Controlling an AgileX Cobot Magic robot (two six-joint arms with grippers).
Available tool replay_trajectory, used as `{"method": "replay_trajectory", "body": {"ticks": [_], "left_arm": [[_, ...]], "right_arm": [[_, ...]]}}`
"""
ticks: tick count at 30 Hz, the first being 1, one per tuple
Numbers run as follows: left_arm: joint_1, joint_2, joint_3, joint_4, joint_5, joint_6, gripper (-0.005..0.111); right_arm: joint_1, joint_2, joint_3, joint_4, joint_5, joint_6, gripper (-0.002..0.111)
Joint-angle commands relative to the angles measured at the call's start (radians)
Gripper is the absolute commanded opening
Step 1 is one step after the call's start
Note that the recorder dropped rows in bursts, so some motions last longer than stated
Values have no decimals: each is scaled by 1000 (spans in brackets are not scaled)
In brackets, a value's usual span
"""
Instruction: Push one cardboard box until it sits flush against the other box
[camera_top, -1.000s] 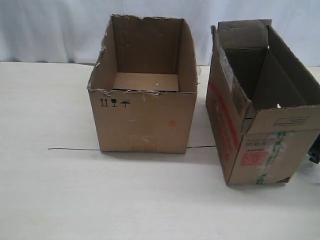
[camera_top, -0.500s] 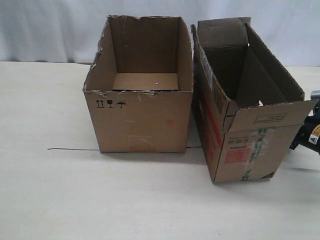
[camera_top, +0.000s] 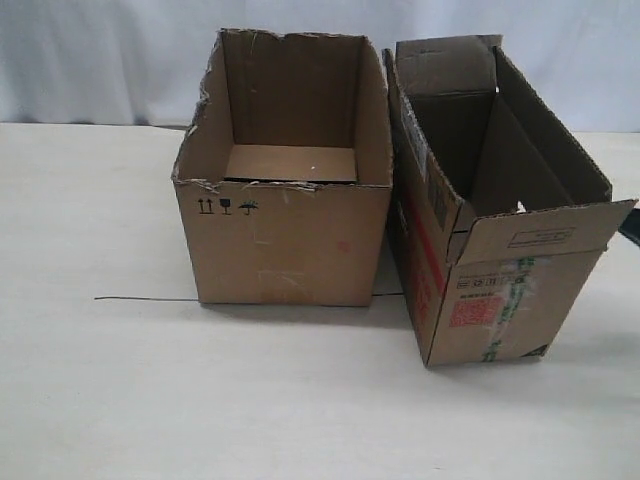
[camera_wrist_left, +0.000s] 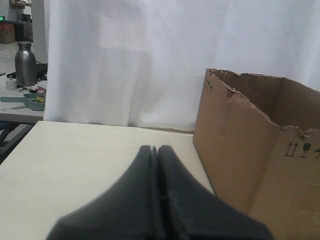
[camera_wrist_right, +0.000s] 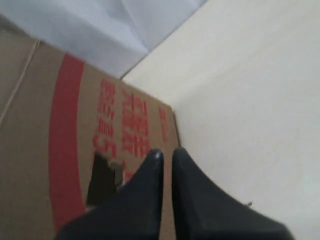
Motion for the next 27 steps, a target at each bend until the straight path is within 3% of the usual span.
{"method": "replay_trajectory", "body": {"ticks": [1, 8, 27], "left_arm": [[-5, -3, 2, 3, -6, -6, 0], [-5, -3, 2, 3, -6, -6, 0], [-5, -3, 2, 3, -8, -6, 0]], "right_arm": [[28, -56, 127, -42, 32, -101, 5], [28, -52, 138, -78, -113, -52, 5], [28, -52, 159, -125, -175, -44, 5]]}}
